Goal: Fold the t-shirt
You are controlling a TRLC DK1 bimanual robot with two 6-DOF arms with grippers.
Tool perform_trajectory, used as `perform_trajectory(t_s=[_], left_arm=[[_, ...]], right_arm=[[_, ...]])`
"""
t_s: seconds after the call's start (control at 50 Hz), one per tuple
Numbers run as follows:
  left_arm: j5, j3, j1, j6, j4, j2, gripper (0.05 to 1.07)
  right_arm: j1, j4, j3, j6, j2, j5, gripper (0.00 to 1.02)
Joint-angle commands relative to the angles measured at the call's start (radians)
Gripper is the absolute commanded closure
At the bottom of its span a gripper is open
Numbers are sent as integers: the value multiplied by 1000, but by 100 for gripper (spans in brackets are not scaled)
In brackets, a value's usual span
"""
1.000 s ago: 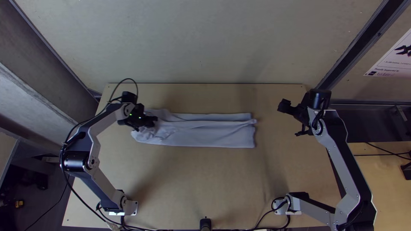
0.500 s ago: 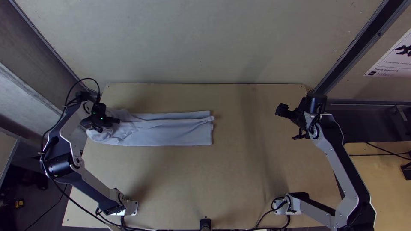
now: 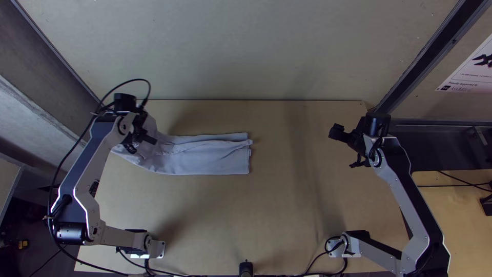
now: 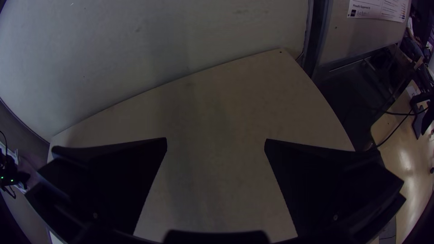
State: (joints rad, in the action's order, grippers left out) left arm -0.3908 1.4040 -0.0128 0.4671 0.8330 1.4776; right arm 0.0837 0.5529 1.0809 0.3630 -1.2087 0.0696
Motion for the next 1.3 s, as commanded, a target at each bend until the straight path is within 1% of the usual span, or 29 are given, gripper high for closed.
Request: perform_trajectory(t_s=[0.0,0.12,0.18,0.28,0.38,0.7,0.92,1.02,1.08,1.1,1.12,1.14,1.2,1.22,1.24,1.28], left_arm=[[-34,30,74,-27,48,-25,105],[-91,38,172,-88,91,0,104],[-112,62,223,-137,124,27,105],[-117,144,300,-243,238,101,105],[-137,222,363,-312,308,173,104],[-134,360,501,-416,351,339,104],[-66,475,594,-482,388,467,104],[-59,512,629,-509,400,517,104],[-28,529,648,-521,407,541,103],[-19,535,656,-527,407,549,99],[-14,541,660,-536,407,556,90],[-8,549,668,-544,408,566,76],[52,578,688,-565,423,599,24],[75,598,694,-576,430,613,10],[104,625,702,-593,437,632,9],[202,698,711,-622,460,671,10]], right_arm=[[-12,-15,-30,8,28,-4,3],[-24,-15,-41,7,40,-4,3],[-29,-15,-50,5,49,-4,3],[-42,-15,-67,2,64,-4,3],[-53,-15,-81,-4,75,-4,3],[-88,-15,-116,-19,120,-4,3],[-96,-15,-136,-22,140,-4,3],[-98,-15,-144,-22,141,-4,3],[-98,-15,-147,-22,140,-4,3],[-98,-15,-148,-22,140,-4,3],[-98,-16,-151,-22,140,-4,3],[-96,-16,-154,-21,140,-4,3],[-93,-22,-164,-21,141,-4,3],[-91,-24,-168,-21,141,-4,3],[-88,-27,-173,-21,143,-4,3],[-85,-34,-182,-19,144,-4,3]])
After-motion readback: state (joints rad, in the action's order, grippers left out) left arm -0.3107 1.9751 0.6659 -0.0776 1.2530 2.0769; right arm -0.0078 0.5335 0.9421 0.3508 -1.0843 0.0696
